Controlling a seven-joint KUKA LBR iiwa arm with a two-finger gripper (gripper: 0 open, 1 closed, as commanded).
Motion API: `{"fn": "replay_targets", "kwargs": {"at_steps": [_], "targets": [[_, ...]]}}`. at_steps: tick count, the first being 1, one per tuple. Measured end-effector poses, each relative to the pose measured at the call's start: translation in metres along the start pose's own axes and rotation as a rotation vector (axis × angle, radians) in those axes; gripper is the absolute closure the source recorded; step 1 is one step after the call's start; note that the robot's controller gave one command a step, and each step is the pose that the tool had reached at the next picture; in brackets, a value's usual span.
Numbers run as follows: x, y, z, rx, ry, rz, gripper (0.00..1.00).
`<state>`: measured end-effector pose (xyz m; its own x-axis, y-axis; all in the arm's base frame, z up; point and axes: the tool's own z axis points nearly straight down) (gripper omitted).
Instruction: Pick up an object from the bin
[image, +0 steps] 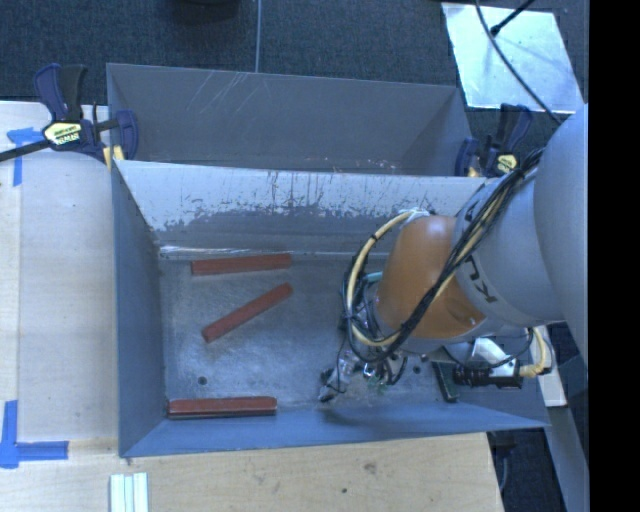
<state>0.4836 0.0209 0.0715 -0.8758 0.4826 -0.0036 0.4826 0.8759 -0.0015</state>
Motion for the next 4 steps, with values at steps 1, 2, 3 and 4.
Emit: {"fn": "replay_targets", "kwargs": {"at_steps": [1,2,3,4], "targets": [[-0.045,-0.073,-0.016,0.001,-0.003,-0.012,0.0],[-0.023,-0.038,0.002,-0.002,0.004,-0.223,0.0],[-0.024,-0.038,0.001,-0.003,0.001,-0.222,1.0],[-0.052,-0.048,-0.142,-0.005,-0.008,-0.183,1.0]]}}
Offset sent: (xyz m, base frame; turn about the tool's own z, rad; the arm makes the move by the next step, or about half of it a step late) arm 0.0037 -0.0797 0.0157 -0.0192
